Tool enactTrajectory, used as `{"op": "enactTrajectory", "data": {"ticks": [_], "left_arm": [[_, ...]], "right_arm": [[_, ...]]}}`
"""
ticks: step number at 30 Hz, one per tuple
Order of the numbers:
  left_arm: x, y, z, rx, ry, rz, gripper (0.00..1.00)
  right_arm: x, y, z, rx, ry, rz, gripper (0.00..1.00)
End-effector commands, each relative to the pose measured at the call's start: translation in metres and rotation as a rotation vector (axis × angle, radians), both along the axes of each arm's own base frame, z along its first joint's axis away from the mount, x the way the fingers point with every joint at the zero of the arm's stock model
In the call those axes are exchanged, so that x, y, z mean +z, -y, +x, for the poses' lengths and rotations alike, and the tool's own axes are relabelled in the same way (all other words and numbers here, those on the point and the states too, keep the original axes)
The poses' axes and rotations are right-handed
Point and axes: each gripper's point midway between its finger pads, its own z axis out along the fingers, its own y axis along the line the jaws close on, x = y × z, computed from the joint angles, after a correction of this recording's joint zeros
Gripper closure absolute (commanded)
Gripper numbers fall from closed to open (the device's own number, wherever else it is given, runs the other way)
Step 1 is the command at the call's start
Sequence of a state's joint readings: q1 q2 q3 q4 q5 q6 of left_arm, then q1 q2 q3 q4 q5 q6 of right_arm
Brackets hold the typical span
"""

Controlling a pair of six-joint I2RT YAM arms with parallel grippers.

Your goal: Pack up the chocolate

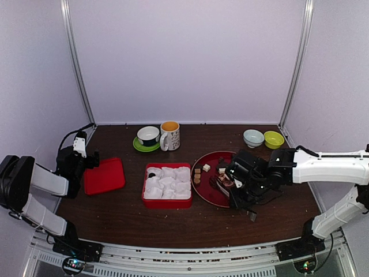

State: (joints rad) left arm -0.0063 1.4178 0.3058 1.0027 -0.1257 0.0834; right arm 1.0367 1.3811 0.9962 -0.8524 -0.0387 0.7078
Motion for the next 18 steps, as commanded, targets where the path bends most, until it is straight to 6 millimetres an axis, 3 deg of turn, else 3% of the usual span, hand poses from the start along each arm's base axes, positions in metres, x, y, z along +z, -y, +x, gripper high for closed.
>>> {"op": "enactTrajectory", "data": {"ticks": [1, 9, 18], "left_arm": [[0.012, 0.000, 0.001, -0.006, 0.055, -0.005, 0.02], [0.012, 0.000, 0.001, -0.006, 0.055, -0.005, 0.02], [0.012, 0.000, 0.001, -0.006, 0.055, -0.005, 0.02]], "right_arm": [[0.044, -0.023, 0.018, 0.029, 0.125, 0.122, 0.77], [0.074, -0.076, 0.020, 0.142, 0.168, 0.297, 0.77], [0.060, -0.128, 0.047, 0.194, 0.203, 0.317, 0.78]]}}
